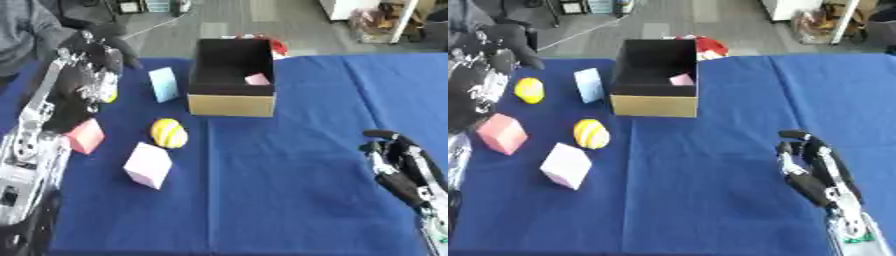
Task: Pick up objects on the table and place them in the box.
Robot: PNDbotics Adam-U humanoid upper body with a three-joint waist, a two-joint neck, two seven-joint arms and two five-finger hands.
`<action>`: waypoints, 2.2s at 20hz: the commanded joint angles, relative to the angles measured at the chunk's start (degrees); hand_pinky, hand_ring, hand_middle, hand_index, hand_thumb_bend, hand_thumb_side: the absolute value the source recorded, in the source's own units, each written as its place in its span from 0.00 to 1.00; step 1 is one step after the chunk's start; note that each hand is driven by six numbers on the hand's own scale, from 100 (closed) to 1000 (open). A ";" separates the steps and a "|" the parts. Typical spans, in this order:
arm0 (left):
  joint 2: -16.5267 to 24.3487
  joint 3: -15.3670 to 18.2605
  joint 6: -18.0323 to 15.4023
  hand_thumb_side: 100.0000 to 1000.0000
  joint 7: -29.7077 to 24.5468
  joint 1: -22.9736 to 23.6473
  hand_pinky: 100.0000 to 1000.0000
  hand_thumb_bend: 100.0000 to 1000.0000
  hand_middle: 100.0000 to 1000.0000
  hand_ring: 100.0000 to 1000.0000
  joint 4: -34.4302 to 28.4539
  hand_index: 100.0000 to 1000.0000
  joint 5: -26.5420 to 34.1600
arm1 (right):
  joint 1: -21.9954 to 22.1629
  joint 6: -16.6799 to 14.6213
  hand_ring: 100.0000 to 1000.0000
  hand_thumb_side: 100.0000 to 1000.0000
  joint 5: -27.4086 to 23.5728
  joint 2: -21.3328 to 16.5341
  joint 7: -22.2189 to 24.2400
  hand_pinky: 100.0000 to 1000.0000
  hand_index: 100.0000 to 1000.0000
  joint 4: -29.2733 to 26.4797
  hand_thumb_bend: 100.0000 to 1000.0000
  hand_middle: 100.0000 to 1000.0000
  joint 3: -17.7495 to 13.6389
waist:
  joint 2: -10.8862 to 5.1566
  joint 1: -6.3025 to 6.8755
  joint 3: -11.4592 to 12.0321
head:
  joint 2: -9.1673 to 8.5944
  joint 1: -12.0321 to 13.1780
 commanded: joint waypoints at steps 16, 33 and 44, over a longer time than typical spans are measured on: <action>21.01 -24.01 -27.01 0.53 -31.64 -23.12 0.86 0.63 0.75 0.75 29.16 0.92 -41.57 | -0.63 -0.26 0.63 0.26 0.31 -1.38 0.99 0.73 0.72 -0.39 0.00 0.71 0.47 | -0.70 0.25 -1.37 | 0.32 1.16; 24.04 -30.08 -37.67 0.41 -31.64 -24.22 0.88 0.75 0.75 0.78 35.14 0.91 -44.41 | -0.70 -0.18 0.63 0.25 0.82 -1.74 1.19 0.73 0.72 -0.17 0.00 0.71 0.51 | -0.73 0.73 -1.23 | 0.32 1.03; 22.78 -33.49 -40.49 0.47 -31.64 -23.19 0.86 0.70 0.72 0.75 37.59 0.89 -44.77 | -0.60 -0.09 0.63 0.25 0.89 -1.74 1.08 0.73 0.72 -0.16 0.00 0.71 0.45 | -0.58 0.84 -1.55 | 0.32 1.18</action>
